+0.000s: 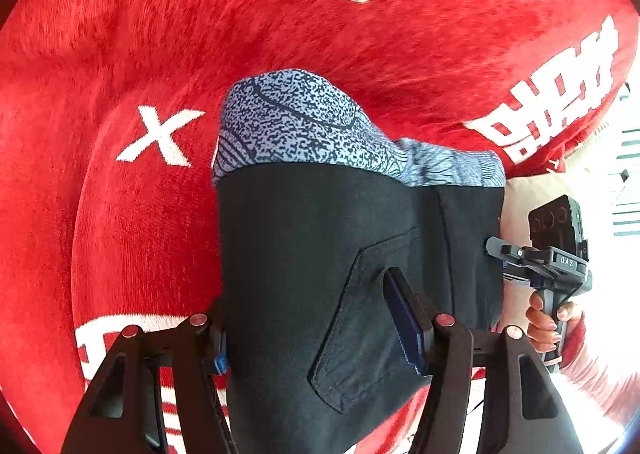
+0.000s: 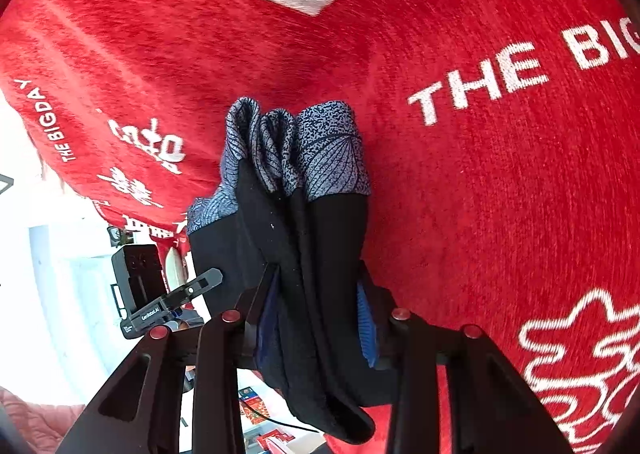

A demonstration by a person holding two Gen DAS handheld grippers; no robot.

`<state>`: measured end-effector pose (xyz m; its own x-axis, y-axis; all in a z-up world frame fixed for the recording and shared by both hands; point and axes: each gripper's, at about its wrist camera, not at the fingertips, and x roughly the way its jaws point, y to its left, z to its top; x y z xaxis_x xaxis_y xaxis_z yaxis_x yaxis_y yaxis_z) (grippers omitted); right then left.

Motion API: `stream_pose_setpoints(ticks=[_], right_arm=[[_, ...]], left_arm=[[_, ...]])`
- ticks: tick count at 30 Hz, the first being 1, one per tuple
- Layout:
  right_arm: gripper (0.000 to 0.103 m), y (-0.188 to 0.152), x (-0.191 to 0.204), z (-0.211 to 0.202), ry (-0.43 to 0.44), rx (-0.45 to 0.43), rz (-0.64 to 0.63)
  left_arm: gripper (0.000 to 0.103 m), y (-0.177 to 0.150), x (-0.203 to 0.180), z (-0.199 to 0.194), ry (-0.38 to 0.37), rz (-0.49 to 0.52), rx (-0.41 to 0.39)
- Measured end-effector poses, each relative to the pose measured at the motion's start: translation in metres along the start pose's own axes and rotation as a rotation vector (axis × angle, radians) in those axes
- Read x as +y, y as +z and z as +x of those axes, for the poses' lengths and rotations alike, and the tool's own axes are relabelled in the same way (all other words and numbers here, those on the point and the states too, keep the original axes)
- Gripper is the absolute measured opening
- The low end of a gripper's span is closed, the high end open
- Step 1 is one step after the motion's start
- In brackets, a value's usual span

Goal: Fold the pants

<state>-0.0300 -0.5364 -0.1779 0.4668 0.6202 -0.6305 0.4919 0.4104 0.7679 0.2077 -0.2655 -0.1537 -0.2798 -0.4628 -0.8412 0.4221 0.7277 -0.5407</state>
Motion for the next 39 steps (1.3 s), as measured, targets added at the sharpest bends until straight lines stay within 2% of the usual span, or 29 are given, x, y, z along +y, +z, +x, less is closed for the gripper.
stream_pose_setpoints(ticks=[5,11,16,20,22,23,25,27,32,34,39], right_arm=[[0.037,-0.014,0.015,-0.005,0.015,0.0,-0.004],[0.037,-0.047,0.02,-0.018,0.041,-0.001,0.015],[0.037,-0.082,0.017,-0.016,0.05,0.0,0.055],[0.037,-0.108,0.004,-0.011,0.04,0.004,0.087],[0.037,-0.117,-0.006,-0.004,0.009,0.011,0.088],[0.037,-0.121,-0.012,0.001,-0.023,0.006,0.089],[0.04,-0.124,-0.018,0.006,-0.059,-0.019,0.075],[0.045,-0.125,-0.019,0.007,-0.094,-0.055,0.061],[0.058,-0.126,-0.01,0.014,-0.216,-0.094,0.004],[0.07,-0.126,-0.006,0.017,-0.269,-0.107,0.004],[0.074,-0.141,0.011,0.009,-0.418,-0.161,0.033]], left_arm=[[0.064,-0.013,-0.014,-0.019,0.002,0.016,-0.009],[0.064,-0.04,-0.017,-0.038,0.019,0.015,-0.004],[0.064,-0.068,-0.014,-0.038,0.034,0.006,0.007],[0.064,-0.089,-0.005,-0.022,0.054,0.019,0.037],[0.064,-0.097,0.002,-0.008,0.091,0.037,0.052],[0.065,-0.101,0.007,-0.004,0.1,0.053,0.033],[0.076,-0.103,0.013,-0.003,0.107,0.052,-0.003],[0.1,-0.102,0.018,0.0,0.158,0.04,-0.026],[0.102,-0.105,0.015,-0.003,0.229,0.056,-0.062],[0.102,-0.109,0.009,-0.008,0.282,0.08,-0.071],[0.102,-0.126,-0.006,-0.022,0.417,0.128,-0.061]])
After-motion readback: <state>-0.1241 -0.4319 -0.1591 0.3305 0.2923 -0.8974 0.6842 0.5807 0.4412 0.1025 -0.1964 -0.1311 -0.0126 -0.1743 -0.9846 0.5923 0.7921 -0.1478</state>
